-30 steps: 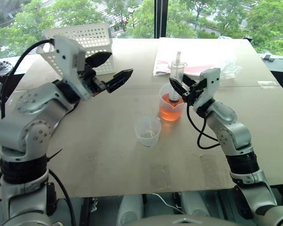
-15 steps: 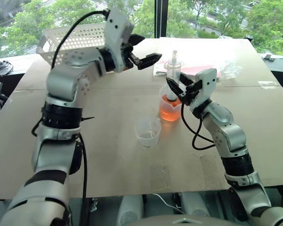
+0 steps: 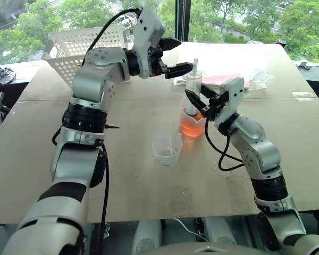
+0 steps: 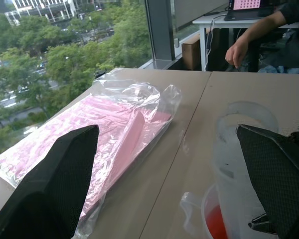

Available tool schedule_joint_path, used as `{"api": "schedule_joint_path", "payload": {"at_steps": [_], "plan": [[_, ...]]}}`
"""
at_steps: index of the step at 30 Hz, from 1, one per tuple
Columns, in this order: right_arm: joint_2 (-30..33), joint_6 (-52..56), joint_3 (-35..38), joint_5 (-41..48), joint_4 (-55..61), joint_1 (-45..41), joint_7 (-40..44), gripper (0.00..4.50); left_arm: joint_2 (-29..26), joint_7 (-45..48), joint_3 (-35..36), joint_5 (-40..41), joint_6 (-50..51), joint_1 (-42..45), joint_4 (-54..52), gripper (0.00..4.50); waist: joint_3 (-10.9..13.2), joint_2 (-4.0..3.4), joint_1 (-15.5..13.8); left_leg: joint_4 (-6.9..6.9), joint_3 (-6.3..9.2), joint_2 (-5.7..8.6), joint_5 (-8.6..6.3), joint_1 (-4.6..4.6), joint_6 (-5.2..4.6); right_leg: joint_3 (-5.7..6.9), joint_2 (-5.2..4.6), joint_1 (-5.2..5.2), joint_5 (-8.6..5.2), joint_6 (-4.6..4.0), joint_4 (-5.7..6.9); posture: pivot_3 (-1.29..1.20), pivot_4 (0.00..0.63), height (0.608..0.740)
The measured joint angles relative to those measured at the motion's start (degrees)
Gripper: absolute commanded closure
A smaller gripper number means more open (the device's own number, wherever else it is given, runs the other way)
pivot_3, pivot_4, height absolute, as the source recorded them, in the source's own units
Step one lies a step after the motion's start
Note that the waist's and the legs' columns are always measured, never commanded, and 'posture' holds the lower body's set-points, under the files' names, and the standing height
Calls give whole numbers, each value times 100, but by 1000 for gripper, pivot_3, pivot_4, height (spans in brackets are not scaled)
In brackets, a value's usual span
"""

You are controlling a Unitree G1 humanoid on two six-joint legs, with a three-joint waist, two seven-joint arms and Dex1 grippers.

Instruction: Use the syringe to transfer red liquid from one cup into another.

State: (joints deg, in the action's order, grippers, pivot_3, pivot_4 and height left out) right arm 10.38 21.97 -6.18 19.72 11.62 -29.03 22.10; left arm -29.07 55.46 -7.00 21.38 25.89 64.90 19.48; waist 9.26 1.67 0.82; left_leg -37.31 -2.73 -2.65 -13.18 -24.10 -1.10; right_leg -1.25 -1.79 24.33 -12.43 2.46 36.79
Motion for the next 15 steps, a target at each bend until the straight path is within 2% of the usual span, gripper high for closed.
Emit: {"api": "schedule_joint_path", "payload": {"at_steps": [3,6,13,14,15], "plan": [[54,41,13,-2,39,0,31,3096,81,125,12,-28,-72,47,137,0,0,0,0,-1,1,0,0,0,0,1,1,0,0,0,1,0,150,740],[90,63,42,-5,73,1,100,3097,174,191,16,-139,-211,136,284,833,0,0,0,-1,1,0,0,0,0,1,1,0,0,0,1,0,150,740],[130,189,106,-20,90,-2,149,3111,531,499,11,-202,-532,216,724,4149,0,0,-1,-3,0,0,0,-2,0,1,0,0,0,0,1,0,150,740],[130,215,138,-20,90,-5,149,3112,577,565,11,-198,-543,216,747,4500,0,0,-1,-3,1,0,0,-2,0,1,0,0,0,0,1,0,150,740],[130,238,167,-20,90,-5,148,3112,579,572,16,-201,-549,216,763,4500,0,0,-1,-3,1,0,0,-2,0,1,0,0,0,0,1,0,150,740]]}}
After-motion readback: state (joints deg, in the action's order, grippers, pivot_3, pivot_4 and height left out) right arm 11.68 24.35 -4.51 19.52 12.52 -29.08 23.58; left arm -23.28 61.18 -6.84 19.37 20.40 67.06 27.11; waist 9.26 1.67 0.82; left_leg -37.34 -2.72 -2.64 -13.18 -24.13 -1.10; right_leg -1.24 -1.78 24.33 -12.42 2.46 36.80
